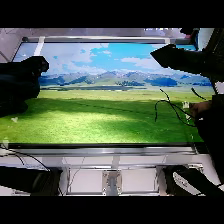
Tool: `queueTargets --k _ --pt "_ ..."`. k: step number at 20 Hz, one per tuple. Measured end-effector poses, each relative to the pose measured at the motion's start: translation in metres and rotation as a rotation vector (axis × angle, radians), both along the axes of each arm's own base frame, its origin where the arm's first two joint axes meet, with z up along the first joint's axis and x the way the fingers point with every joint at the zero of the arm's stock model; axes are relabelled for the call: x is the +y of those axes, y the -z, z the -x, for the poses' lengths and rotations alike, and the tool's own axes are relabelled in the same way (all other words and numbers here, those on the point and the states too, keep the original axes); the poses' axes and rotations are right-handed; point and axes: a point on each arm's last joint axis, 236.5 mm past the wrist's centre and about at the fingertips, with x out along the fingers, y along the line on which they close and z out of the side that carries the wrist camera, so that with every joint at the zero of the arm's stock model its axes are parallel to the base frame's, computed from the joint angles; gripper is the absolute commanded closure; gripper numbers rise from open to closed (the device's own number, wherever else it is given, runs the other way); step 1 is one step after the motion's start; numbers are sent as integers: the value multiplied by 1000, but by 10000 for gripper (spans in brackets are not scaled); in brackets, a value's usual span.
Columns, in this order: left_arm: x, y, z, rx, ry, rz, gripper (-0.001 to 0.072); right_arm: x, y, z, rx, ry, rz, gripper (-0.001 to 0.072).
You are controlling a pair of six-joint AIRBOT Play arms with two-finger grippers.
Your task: Fold the clothes and pants, and hang the long-sleeved shirts on hangers.
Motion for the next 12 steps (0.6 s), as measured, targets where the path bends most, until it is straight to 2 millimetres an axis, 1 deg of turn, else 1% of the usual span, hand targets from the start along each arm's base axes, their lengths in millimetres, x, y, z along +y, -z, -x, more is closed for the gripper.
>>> queueTargets --k 1,2,3,4,7,9,10,11,12 --pt "-2 2 -2 2 6 -1 128 0 0 0 0 -1 0 326" --pt "-3 3 -5 3 10 -1 303 1 0 0 -1 -1 0 326" --pt "-5 5 -8 5 17 -1 519 0 0 0 -1 0 0 327" --pt "-8 7 -11 6 25 2 689 1 0 0 -2 -1 0 327" --pt "-12 11 -18 12 37 -7 686 1 0 0 -2 0 1 327" --pt "-13 9 -22 11 42 -15 687 0 0 0 -2 1 1 328" --pt "-14 5 -23 9 52 -30 687 0 0 0 -2 1 3 343" --pt "-13 -2 -24 5 64 -51 687 0 -1 0 -4 2 4 404" --pt "-12 -13 -25 -1 81 -86 687 -1 -2 0 -7 3 7 470"
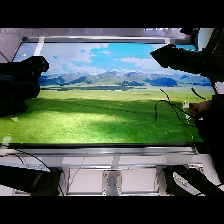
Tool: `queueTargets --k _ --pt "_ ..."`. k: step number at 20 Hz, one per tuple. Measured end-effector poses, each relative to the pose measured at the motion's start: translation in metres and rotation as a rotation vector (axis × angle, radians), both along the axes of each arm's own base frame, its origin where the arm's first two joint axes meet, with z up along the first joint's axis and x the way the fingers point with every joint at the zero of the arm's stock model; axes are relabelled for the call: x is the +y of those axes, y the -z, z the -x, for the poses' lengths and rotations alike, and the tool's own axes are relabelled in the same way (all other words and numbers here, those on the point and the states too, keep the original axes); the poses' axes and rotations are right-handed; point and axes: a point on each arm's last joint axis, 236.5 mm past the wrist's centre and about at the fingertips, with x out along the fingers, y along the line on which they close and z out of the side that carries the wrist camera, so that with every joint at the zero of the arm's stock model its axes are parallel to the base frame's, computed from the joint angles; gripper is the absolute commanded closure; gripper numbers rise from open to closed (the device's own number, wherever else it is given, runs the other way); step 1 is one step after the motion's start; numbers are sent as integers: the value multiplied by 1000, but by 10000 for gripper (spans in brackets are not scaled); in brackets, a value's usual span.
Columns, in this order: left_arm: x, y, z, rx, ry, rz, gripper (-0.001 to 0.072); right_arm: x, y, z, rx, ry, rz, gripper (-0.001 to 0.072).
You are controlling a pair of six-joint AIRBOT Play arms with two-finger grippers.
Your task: Fold the clothes and pants, and hang the long-sleeved shirts on hangers.
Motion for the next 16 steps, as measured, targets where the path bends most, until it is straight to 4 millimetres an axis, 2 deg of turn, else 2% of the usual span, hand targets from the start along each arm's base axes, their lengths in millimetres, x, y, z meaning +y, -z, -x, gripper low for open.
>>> queueTargets --k 1,4,6,7,8,9,10,11,12,14,16 --pt "0 -14 -2 -13 16 -32 687 -1 -1 0 -6 4 7 497" --pt "-3 -69 -13 -97 46 -121 687 -4 -8 -1 -27 12 23 492" --pt "-9 -96 -17 -137 68 -156 684 -6 -9 0 -31 14 34 491" --pt "-16 -103 -19 -147 93 -155 590 -6 -7 1 -25 11 42 490" --pt "-27 -106 -20 -153 130 -137 260 -7 -5 2 -20 10 53 483" --pt "-40 -107 -20 -150 177 -114 -13 -8 -3 2 -16 10 67 483" --pt "-50 -104 -16 -127 221 -99 -2 -9 0 3 -7 7 81 475" --pt "-59 -96 -8 -89 260 -76 -2 -11 4 4 2 6 96 357" --pt "-67 -85 3 -38 292 -50 -2 -12 7 5 10 5 112 283" --pt "-82 -63 30 30 308 24 -1 -14 13 7 27 2 137 283" --pt "-107 -45 45 14 296 126 -1 -16 17 9 38 1 154 283"
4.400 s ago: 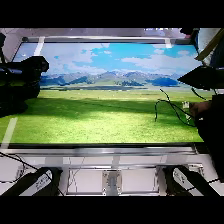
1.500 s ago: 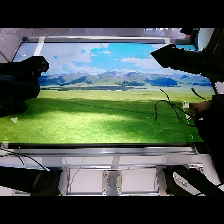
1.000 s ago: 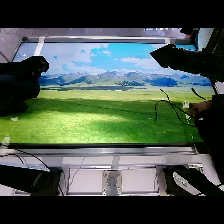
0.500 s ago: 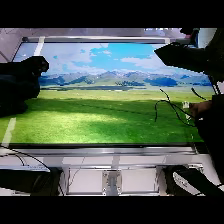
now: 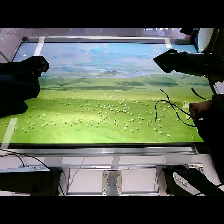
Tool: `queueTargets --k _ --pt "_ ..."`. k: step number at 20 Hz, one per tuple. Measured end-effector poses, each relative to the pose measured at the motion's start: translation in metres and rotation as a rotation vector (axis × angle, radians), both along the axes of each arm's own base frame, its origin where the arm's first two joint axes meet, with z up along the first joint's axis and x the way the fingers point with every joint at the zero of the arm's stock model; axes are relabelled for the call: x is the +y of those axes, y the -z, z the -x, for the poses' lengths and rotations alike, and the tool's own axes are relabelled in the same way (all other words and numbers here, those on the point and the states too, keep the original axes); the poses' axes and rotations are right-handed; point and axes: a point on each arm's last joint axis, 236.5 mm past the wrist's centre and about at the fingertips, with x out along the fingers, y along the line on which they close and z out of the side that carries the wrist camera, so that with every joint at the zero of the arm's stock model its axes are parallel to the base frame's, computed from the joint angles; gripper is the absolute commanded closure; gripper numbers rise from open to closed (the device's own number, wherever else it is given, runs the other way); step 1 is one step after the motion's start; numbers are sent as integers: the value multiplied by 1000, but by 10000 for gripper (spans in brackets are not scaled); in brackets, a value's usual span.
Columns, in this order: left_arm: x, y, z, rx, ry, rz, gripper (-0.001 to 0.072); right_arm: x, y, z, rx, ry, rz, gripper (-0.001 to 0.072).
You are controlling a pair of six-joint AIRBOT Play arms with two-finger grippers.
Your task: Fold the clothes and pants, and hang the long-sleeved shirts on hangers.
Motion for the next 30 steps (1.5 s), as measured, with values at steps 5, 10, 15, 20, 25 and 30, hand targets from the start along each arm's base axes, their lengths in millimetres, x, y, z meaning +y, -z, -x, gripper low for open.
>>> queueTargets --k 5,10,15,20,25,30 --pt "-68 32 -2 -158 -22 188 -1 -3 5 1 10 3 24 282" --pt "-77 43 -16 -311 -145 166 120 -5 6 1 11 6 32 282" --pt "-79 57 -36 -294 -200 85 120 -5 6 0 12 9 31 282" --pt "-65 66 -47 -238 -266 -1 120 -5 6 0 17 15 24 282" --pt "-31 62 -53 -206 -332 -100 121 -6 6 0 16 19 25 282" --pt "-25 73 -65 -189 -354 -79 120 -7 3 -3 1 28 21 282"
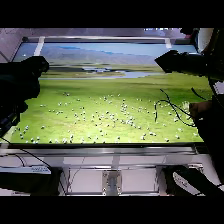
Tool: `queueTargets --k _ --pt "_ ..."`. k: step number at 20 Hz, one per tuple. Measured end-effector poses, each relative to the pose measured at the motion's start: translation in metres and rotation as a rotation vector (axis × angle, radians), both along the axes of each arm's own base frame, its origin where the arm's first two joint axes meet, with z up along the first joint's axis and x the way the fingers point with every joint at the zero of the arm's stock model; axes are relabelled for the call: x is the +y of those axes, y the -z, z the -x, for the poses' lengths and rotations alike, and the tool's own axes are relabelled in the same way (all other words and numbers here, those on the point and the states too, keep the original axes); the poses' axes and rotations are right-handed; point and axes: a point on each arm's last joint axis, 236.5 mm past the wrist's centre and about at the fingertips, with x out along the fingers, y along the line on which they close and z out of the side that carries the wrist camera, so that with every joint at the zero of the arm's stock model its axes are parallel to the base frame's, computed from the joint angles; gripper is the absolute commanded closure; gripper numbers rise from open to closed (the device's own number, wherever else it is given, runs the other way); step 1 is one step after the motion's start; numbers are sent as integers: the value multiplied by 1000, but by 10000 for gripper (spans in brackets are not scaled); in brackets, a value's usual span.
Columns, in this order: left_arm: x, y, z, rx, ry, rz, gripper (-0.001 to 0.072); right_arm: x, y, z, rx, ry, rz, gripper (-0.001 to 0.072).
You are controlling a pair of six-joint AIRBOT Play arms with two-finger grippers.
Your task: Fold the clothes and pants, and hang the long-sleeved shirts on hangers.
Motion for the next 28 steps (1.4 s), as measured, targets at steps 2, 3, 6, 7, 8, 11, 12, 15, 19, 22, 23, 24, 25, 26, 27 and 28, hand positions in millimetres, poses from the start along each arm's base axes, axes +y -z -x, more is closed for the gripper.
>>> queueTargets --k 2,3,6,7,8,11,12,15,19,22,23,24,25,26,27,28 --pt "-2 5 -10 0 11 11 121 0 -1 -1 -3 2 -1 282" --pt "-4 6 -16 -4 16 16 124 0 -1 -1 -4 2 0 283" --pt "-7 10 -29 -2 27 19 686 -1 -2 -2 -11 6 -3 283" --pt "-8 9 -33 -4 36 12 687 -1 -3 -3 -15 8 -5 283" --pt "-8 5 -37 -17 40 13 688 -1 -3 -3 -16 9 -5 283" --pt "-9 -20 -47 -87 69 9 688 -1 -4 -3 -19 10 -6 283" --pt "-10 -35 -50 -121 83 0 689 -1 -4 -3 -19 10 -5 283" --pt "-25 -102 -59 -264 160 -44 690 -4 -3 -4 -21 17 7 283" --pt "-102 -218 -71 -485 363 -108 692 -13 2 -7 -23 37 53 284" --pt "-215 -292 -71 -614 601 -161 692 -26 13 -5 0 57 134 284" --pt "-255 -307 -67 -640 682 -175 693 -33 18 -3 14 65 173 284" --pt "-298 -319 -63 -656 767 -189 693 -42 25 0 39 75 224 284" --pt "-341 -329 -57 -667 850 -195 693 -53 32 4 66 89 279 284" --pt "-382 -336 -50 -674 934 -202 693 -66 37 8 92 107 338 283" --pt "-424 -342 -41 -684 1021 -206 692 -78 41 12 117 127 391 283" --pt "-469 -351 -30 -704 1115 -202 693 -91 45 16 138 149 441 283"
